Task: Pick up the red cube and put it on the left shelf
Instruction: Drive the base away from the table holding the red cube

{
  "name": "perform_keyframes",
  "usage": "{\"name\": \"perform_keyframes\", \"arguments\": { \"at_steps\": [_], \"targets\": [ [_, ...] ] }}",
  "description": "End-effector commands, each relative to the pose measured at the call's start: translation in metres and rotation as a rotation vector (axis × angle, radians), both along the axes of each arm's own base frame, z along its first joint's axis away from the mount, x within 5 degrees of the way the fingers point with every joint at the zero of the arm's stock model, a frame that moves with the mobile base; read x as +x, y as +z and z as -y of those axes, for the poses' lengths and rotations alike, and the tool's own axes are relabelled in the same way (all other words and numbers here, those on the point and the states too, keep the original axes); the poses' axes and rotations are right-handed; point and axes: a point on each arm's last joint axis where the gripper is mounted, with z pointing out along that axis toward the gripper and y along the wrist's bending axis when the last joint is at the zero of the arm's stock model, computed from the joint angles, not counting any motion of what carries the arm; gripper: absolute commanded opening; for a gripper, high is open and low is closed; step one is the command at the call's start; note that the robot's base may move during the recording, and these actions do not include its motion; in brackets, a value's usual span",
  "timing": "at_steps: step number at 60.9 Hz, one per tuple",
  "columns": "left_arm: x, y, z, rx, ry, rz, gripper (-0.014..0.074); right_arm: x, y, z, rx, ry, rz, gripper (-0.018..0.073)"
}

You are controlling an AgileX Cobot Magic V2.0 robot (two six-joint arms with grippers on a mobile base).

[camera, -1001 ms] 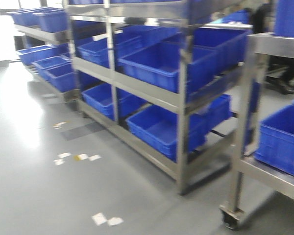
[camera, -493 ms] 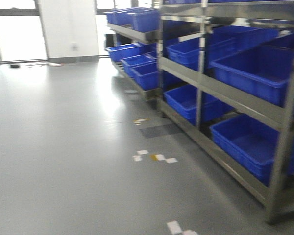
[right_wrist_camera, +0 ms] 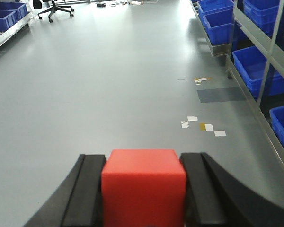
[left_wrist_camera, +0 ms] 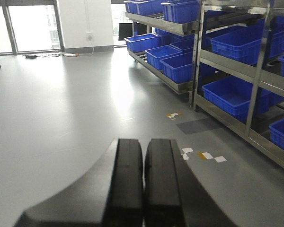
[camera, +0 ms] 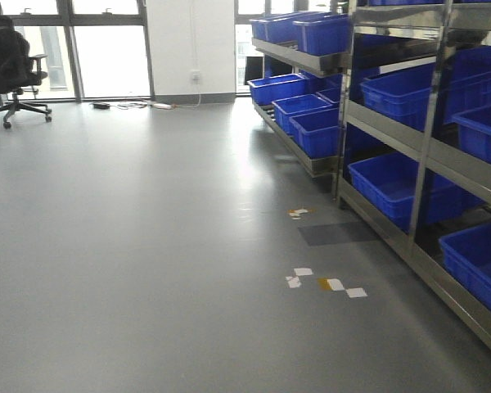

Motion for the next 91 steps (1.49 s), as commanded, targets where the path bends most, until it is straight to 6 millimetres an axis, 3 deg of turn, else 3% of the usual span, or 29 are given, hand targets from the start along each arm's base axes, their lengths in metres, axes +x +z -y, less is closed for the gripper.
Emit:
{"name": "perform_keyframes", "arguments": {
  "at_steps": [1, 91],
  "targets": [
    [-0.0003, 0.0009, 0.0005, -0.024, -0.01, 0.076, 0.0102, 0.0011, 0.0147, 0.0001, 0.001, 0.001, 0.096, 0.0165],
    [-0.0003, 0.0009, 0.0005, -0.024, -0.01, 0.076, 0.0102, 0.0011, 0.0147, 0.0001, 0.001, 0.001, 0.096, 0.0165]
  ]
}}
